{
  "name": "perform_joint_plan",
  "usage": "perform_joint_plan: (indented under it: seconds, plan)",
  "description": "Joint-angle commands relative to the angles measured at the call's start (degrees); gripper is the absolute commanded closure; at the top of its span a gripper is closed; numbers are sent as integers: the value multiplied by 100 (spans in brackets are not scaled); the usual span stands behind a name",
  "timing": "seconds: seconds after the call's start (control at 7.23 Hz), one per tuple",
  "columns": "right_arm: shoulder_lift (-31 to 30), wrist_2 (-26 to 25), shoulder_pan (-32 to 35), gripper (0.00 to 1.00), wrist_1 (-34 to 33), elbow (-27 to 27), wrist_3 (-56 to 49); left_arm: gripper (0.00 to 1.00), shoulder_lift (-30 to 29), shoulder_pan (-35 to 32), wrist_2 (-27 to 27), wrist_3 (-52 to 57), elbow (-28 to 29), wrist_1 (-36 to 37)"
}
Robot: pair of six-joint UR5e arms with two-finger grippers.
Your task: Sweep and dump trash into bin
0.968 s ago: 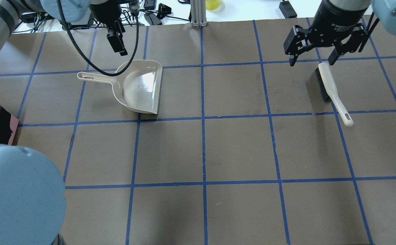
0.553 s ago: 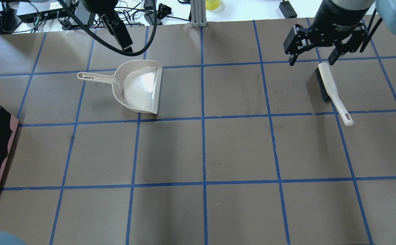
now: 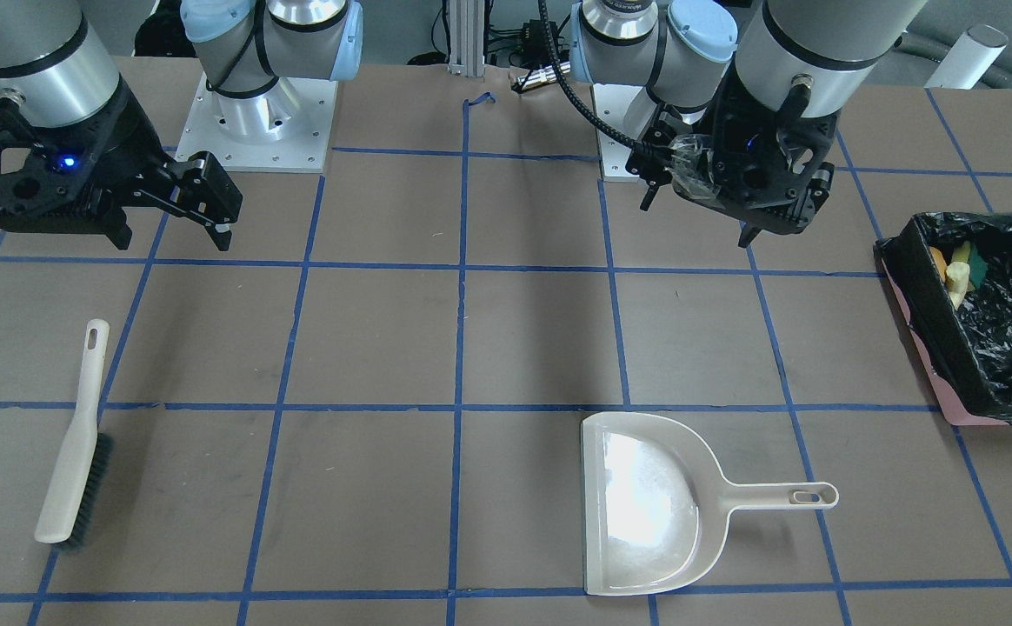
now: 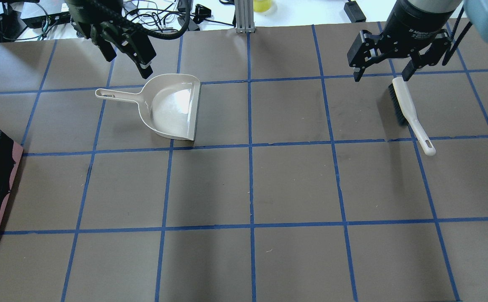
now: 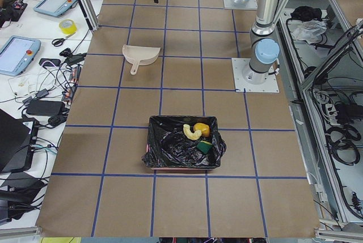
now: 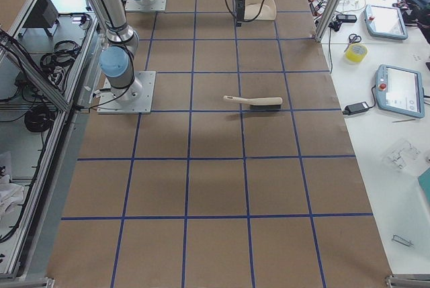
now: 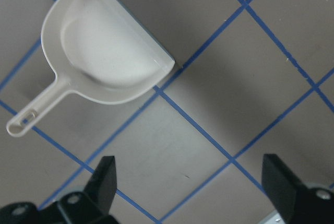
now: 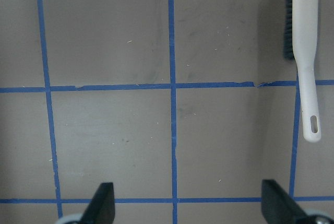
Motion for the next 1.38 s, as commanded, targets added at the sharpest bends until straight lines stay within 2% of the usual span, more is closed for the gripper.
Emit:
perform_joint_plan:
  seconds: [0.0,0.41,1.24]
  plan:
    - [-2,-38,5,0,-37,1,-28,0,250,319,-12,-642,-286,531]
    - [24,-108,5,0,-362,1,-10,0,400,321,6,-774,-506,735]
    - [33,-108,-4,0,-345,1,-19,0,523,321,41,-696,-638,762]
